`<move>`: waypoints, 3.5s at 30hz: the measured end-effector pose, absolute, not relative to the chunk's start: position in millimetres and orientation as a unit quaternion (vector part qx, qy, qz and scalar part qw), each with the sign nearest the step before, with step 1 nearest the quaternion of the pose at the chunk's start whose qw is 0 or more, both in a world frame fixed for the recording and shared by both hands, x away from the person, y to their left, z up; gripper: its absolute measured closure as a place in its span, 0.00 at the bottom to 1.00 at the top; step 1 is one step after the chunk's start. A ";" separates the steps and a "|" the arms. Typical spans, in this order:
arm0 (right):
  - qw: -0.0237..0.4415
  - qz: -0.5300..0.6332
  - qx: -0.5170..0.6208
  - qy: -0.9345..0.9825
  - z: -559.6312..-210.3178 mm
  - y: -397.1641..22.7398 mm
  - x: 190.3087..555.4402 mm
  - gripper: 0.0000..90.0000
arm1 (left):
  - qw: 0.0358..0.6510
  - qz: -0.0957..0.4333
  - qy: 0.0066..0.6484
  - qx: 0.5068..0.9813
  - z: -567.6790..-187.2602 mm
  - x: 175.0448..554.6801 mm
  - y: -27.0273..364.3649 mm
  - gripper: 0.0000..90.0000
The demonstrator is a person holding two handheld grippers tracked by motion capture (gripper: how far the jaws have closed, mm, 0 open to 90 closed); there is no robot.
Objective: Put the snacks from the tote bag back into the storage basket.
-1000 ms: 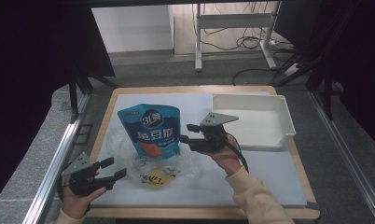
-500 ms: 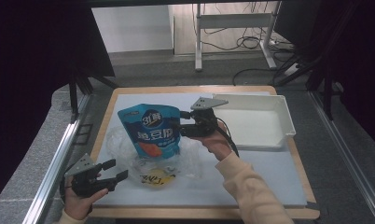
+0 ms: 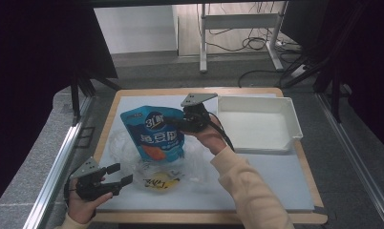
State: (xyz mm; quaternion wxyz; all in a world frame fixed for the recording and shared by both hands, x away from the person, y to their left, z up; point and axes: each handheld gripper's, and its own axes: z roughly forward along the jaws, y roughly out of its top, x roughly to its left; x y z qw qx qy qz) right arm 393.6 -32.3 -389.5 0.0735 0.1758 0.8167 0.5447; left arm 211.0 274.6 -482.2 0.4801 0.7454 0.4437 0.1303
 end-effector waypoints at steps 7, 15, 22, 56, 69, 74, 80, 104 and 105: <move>0.060 0.552 0.150 0.818 -391.1 -35.3 399.3 0.92 | 0.478 0.127 0.440 0.749 -482.6 211.1 271.4 0.31; 0.047 0.561 0.137 0.815 -392.4 -35.5 403.0 0.96 | 0.477 0.124 0.441 0.750 -484.1 212.0 271.7 0.31; 0.032 0.577 0.141 0.804 -393.6 -34.4 405.3 0.96 | 0.478 0.123 0.440 0.750 -483.7 211.7 271.7 0.31; 0.030 0.636 0.129 0.760 -349.5 -25.8 382.0 0.97 | 0.479 0.120 0.446 0.747 -485.5 213.3 274.5 0.31; 0.049 0.666 0.124 0.734 -310.9 -46.4 373.0 0.98 | 0.478 0.120 0.446 0.747 -485.8 213.5 274.6 0.31; 0.059 0.673 0.127 0.726 -299.6 -61.0 370.7 0.98 | 0.477 0.119 0.447 0.747 -487.1 214.3 274.9 0.31; 0.076 0.679 0.132 0.718 -289.2 -80.3 369.2 0.98 | 0.477 0.120 0.447 0.747 -488.0 214.6 275.0 0.31; 0.140 0.678 0.197 0.694 -276.6 -174.2 385.1 0.98 | 0.477 0.116 0.447 0.748 -487.7 216.3 274.6 0.31; 0.142 0.679 0.200 0.692 -276.2 -177.6 386.6 0.98 | 0.477 0.116 0.447 0.747 -487.7 216.3 274.8 0.31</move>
